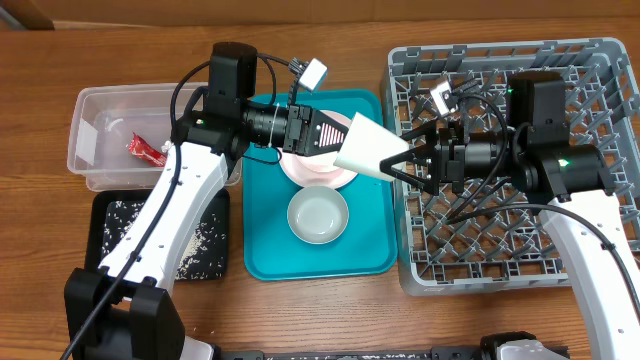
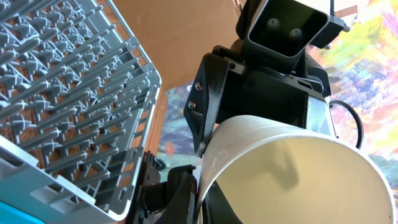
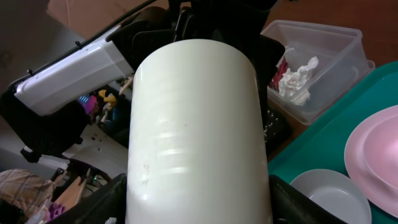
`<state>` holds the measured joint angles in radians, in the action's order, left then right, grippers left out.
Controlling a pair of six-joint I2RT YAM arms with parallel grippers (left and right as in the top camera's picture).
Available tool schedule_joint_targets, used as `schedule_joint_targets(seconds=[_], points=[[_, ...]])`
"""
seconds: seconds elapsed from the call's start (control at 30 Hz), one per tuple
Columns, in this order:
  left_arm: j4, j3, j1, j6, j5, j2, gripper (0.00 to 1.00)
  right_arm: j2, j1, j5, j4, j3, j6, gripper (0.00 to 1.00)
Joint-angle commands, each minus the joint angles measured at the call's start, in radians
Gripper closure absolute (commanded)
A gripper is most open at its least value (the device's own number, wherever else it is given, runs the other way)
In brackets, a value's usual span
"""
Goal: Sort waste into correct bins and load items into the dishwasher
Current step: 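Move the cup toward the right gripper and close the right gripper on it, then open the left gripper and pull the cup away with the right gripper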
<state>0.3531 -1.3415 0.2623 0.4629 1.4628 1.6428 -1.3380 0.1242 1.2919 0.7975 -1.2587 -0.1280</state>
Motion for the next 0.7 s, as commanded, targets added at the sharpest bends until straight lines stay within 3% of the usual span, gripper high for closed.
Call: schedule_joint_targets(seconds=[0.0,0.67], points=[[-0.022,-0.011,0.008,-0.022,-0.007,0.000,0.96,0.011,0.003,0.049,0.008,-0.023,-0.005,0.34],[-0.048,-0.011,0.008,-0.022,-0.006,0.001,0.96,0.011,0.080,0.055,-0.055,-0.021,-0.011,0.32]])
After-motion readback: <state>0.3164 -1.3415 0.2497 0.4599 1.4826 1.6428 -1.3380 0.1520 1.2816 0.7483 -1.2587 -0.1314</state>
